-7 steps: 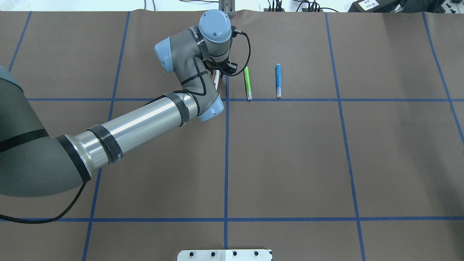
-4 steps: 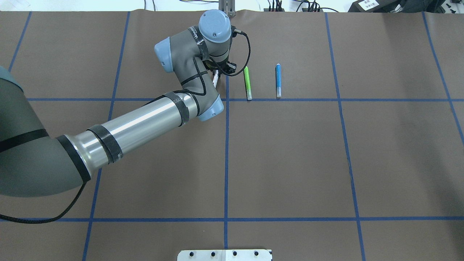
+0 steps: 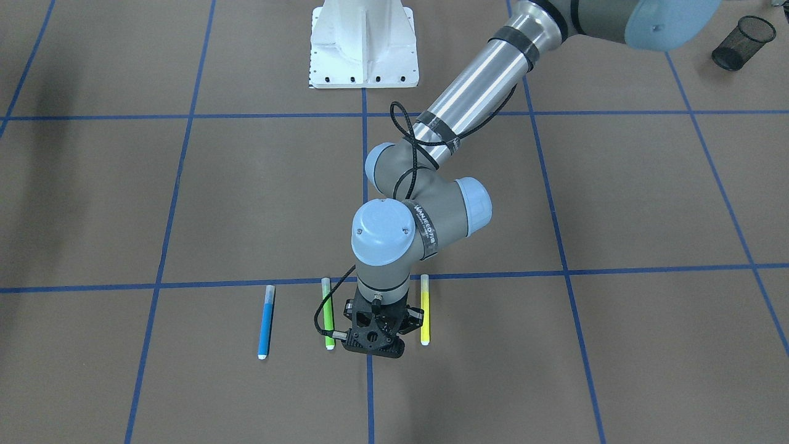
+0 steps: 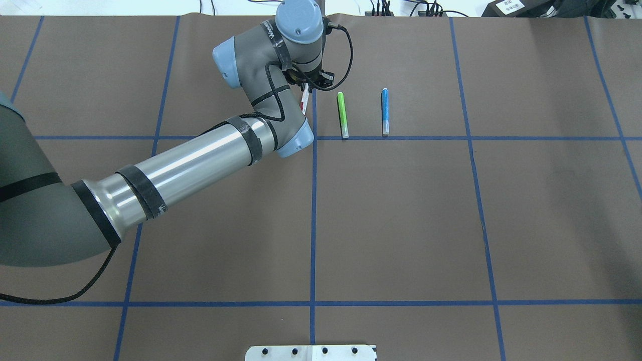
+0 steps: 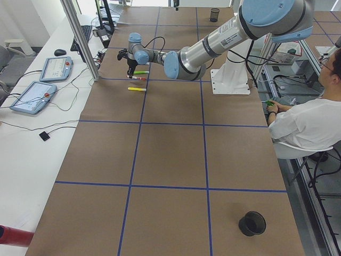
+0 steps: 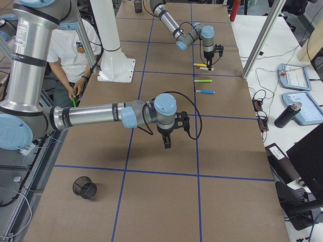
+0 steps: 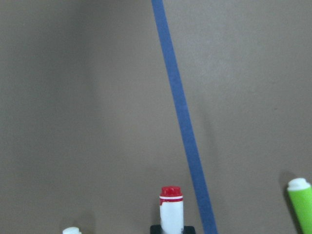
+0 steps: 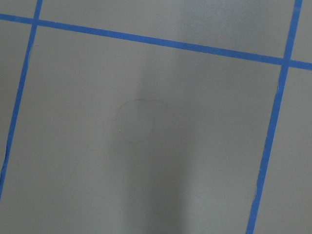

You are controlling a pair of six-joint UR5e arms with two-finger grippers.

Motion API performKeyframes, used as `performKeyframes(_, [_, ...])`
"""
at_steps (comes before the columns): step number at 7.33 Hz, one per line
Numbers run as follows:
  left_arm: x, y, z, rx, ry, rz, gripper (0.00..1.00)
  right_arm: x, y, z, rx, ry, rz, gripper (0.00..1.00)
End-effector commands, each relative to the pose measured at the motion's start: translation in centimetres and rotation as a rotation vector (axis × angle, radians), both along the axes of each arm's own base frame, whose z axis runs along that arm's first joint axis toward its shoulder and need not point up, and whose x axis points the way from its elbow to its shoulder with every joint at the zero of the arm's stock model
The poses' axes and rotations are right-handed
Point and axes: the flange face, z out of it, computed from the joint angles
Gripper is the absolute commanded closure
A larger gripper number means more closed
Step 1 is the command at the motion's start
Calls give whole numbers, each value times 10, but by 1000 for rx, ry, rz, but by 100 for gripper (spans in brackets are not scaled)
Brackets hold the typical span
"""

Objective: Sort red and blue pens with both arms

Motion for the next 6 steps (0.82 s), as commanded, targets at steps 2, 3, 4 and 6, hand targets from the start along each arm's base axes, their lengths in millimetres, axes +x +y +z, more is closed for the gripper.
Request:
performKeyframes(2, [-79, 41, 18, 38, 106, -62, 100, -15, -29, -27, -12, -9, 42, 0])
performKeyframes(3, [-110, 37, 36, 26, 123, -105, 100, -31, -45, -43, -20, -10, 52, 0])
performKeyframes(4, [-159, 46, 59, 36, 147, -149, 100, -48, -58, -60, -38, -19, 64, 0])
performKeyframes(6, [-274, 79, 150, 18, 138, -248, 100, -71, -72, -80, -54, -18, 81, 0])
